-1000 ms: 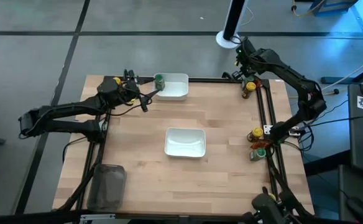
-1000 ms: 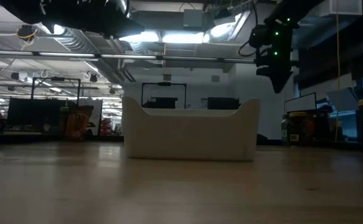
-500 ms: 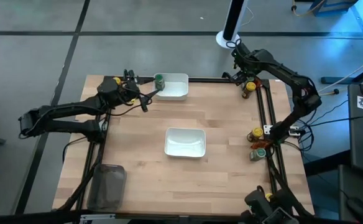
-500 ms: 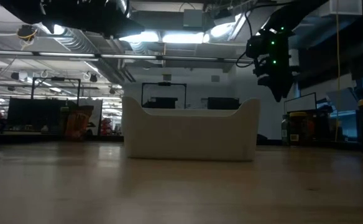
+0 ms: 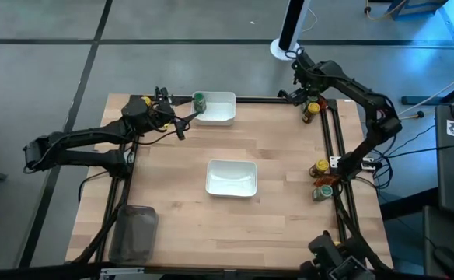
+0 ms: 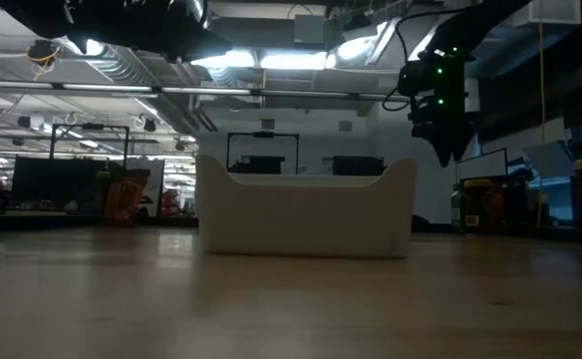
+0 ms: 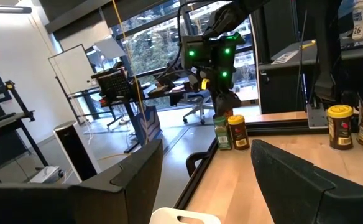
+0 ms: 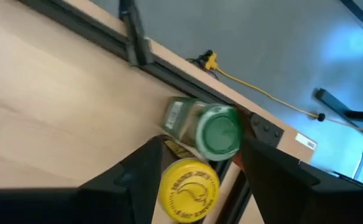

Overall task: Sort spices by type
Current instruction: Put the top right green seasoning bottle into the top white bin

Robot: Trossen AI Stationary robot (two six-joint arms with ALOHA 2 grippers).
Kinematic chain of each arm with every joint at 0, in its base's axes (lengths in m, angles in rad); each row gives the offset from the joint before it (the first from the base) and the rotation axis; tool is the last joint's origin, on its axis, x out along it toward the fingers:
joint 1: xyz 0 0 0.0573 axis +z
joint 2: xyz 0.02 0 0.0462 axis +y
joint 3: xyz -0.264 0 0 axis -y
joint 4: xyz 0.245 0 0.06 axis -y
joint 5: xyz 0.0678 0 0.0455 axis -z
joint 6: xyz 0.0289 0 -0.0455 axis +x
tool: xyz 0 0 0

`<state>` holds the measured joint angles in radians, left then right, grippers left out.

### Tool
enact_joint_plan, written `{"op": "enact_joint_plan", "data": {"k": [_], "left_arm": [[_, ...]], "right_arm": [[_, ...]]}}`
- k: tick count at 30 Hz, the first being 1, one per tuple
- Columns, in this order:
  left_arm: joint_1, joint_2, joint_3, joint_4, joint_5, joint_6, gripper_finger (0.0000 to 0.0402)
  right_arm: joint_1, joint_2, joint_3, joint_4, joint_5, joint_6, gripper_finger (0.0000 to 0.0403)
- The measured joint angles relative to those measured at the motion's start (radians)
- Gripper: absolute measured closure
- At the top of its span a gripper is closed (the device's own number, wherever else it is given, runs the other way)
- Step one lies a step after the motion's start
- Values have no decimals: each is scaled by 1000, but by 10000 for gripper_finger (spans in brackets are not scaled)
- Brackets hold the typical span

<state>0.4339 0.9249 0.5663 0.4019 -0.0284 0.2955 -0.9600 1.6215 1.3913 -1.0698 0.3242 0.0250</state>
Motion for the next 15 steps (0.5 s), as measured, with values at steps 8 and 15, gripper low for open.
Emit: {"op": "enact_joint_plan", "data": {"k": [8, 15], "left_arm": [[0, 0, 0, 0, 0, 0, 166], [0, 0, 0, 0, 0, 0, 166]], "right_arm": [[-29, 24, -20, -5, 7, 22, 148], [-42, 78, -20, -6, 6, 50, 88]]}}
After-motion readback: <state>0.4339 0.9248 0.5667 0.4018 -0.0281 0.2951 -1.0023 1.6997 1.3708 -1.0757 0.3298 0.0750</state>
